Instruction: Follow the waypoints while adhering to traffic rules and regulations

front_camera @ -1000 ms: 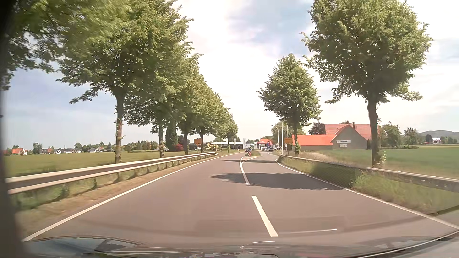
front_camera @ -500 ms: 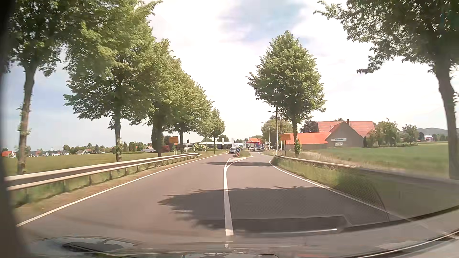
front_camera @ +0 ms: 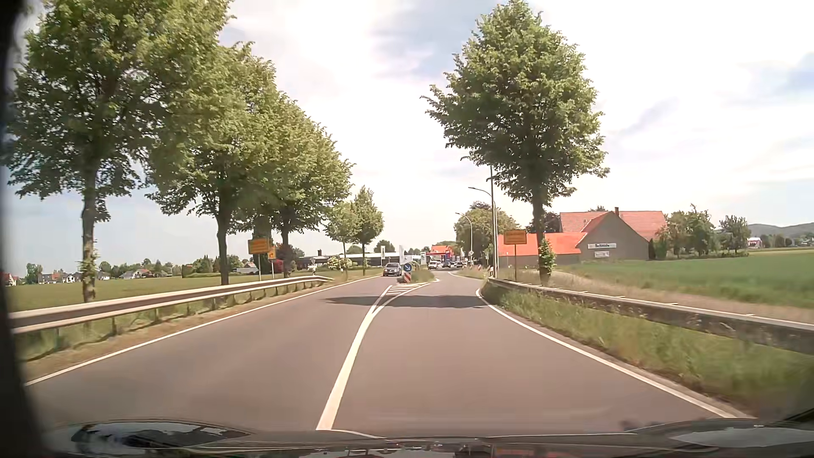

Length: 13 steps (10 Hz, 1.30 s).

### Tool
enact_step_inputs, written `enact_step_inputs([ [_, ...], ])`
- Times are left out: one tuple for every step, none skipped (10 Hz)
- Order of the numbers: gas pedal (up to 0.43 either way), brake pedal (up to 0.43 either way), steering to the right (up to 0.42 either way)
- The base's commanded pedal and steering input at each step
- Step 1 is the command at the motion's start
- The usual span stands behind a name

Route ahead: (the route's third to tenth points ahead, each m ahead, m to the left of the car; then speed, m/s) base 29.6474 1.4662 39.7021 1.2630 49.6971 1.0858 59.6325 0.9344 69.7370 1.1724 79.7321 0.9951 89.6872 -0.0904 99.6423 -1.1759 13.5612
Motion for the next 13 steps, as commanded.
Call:
enact_step_inputs([
  [0.15, 0.0, 0.009],
  [0.15, 0.0, 0.009],
  [0.15, 0.0, 0.008],
  [0.11, 0.0, 0.007],
  [0.008, 0.0, 0.007],
  [0.0, 0.0, 0.007],
  [0.0, 0.0, 0.006],
  [0.0, 0.0, 0.006],
  [0.0, 0.0, 0.005],
  [0.02, 0.0, 0.005],
  [0.047, 0.0, 0.005],
  [0.067, 0.0, 0.005],
  [0.11, 0.0, 0.005],
])
